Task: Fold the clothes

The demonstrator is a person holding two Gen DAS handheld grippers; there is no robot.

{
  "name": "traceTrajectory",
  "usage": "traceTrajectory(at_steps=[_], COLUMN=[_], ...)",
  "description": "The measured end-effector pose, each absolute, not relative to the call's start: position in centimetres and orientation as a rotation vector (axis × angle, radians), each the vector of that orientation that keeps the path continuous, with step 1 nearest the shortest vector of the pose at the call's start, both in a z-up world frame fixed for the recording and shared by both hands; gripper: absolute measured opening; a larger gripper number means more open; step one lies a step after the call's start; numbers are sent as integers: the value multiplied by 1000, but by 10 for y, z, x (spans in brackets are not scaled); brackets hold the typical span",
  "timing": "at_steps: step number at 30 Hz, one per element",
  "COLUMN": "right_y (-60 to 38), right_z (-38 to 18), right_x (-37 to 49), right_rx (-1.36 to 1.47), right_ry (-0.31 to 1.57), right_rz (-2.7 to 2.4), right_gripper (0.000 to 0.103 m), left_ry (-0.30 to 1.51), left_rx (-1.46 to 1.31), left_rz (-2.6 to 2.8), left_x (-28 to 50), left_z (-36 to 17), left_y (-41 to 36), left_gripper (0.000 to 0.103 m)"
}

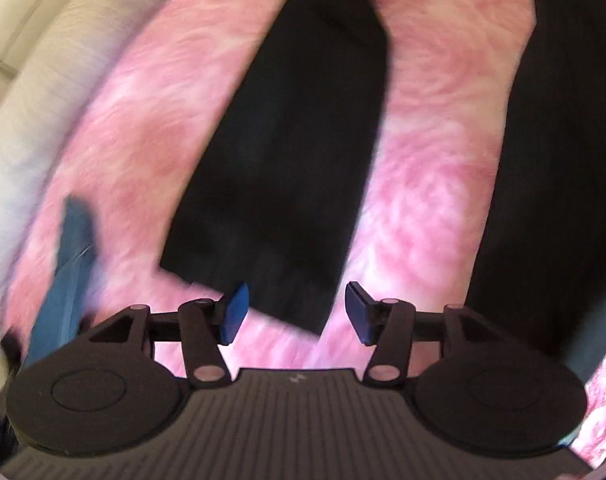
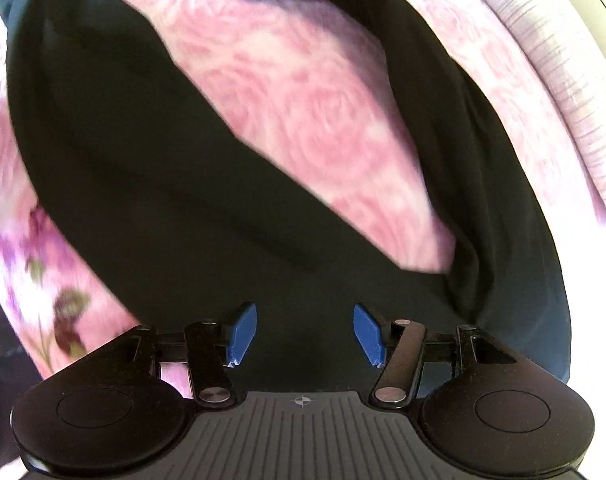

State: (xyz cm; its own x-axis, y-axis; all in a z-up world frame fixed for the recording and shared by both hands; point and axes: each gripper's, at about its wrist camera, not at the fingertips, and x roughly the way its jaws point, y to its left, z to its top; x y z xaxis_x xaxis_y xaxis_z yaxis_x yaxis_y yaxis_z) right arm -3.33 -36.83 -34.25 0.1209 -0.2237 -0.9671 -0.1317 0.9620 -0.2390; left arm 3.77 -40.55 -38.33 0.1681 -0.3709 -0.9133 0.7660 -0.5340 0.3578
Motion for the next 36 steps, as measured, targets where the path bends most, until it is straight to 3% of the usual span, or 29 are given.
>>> traceTrajectory(at_steps=[3,5,6,15,26,33,36], right_y=[-365,-363,-363,-363,-404,-478,-525], right_z=[-351,-355,-354,-352,-337,-321,-317], right_x=[-26,-20,-18,6,-11,-68,-98], right_rx=[-285,-286,-284,-213,132,204,247], right_ry=[1471,1487,1487,1484,1466,1449,1415], right_rz=[-66,-61,-63,-102,-333,-520,-615], right_gripper=[58,59,59,59,59,59,59], left_ry=[214,123,103,-86,197,212,235], left_rx=[1681,1733,1755,1712,1823,1793,1723], left_rz=[-1679,-1717,-1688,-1241,-1404,-1217,-1173], left_x=[22,22,23,124,114,125,112], left_z=[-406,-411,-411,-383,-402,-370,-353], left_y=[-399,-395,-396,-403,-381,-395,-417], left_gripper=[46,27,2,1,5,9,17])
